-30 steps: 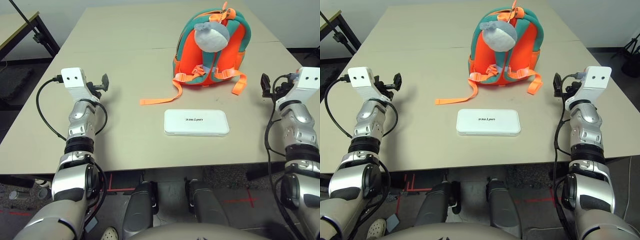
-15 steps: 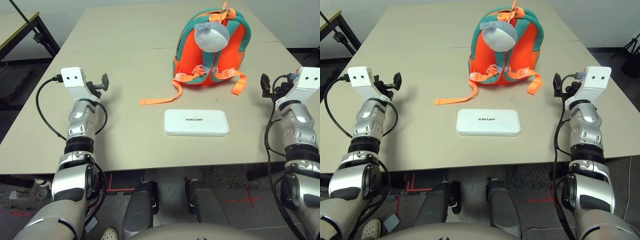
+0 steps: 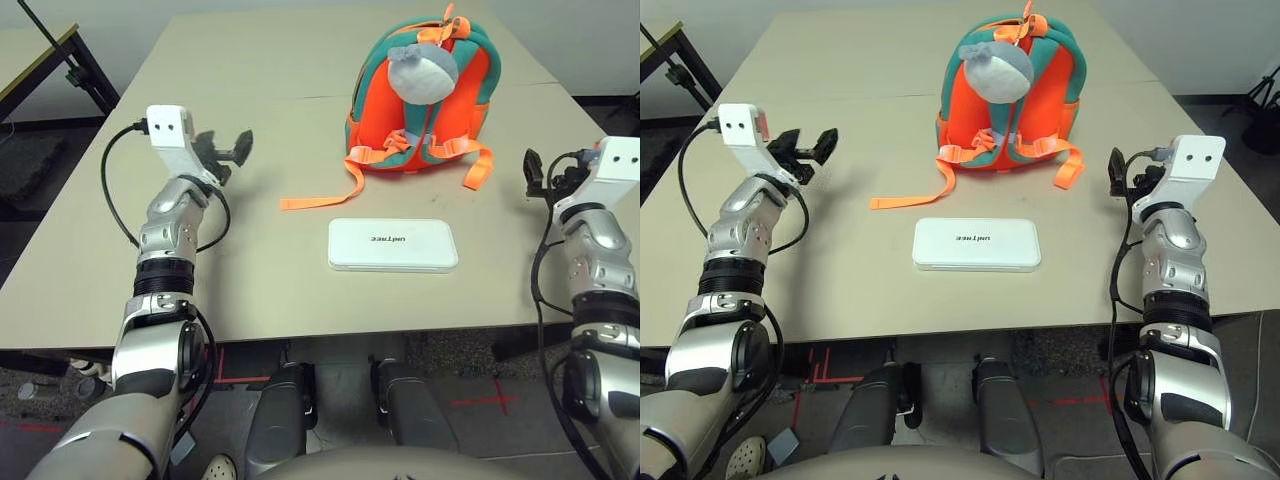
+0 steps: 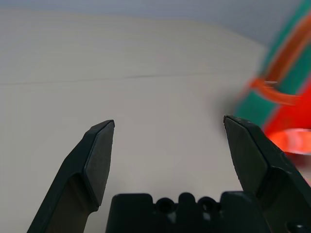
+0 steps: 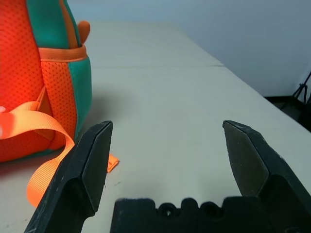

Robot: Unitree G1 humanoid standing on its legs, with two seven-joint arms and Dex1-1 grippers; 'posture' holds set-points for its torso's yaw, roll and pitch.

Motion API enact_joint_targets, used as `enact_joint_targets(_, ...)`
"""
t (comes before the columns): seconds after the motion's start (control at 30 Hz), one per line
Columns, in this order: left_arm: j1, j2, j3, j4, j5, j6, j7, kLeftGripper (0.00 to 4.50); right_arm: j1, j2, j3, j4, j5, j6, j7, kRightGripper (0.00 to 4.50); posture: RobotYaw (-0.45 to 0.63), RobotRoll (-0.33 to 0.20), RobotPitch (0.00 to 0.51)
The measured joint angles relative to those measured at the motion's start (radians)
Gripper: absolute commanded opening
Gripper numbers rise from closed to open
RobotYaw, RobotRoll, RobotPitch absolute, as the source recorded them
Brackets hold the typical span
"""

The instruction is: Put the pencil case into the backpack and zip it.

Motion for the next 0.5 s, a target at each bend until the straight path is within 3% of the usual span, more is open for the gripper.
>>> enact_joint_targets(0.23,0.051,0.057,-0.026,-0.211,-0.134,0.398,-0.068,4.5,0.018,-0.007,0.034,-0.016,-0.016,0.027,0.03,4.48,-0.11,0.0,0.126)
enact_joint_targets(0.37,0.058,0.108,-0.039,-0.282,-0.206,0.653,-0.081,4.5,0.018,-0.022,0.05,-0.017,-0.035,0.034,0.046,4.48,-0.11,0.0,0.127)
enact_joint_targets(0.5,0.061,0.113,-0.032,-0.309,-0.28,0.858,-0.079,4.5,0.018,-0.026,0.076,-0.017,-0.047,0.037,0.062,4.48,-0.11,0.0,0.126)
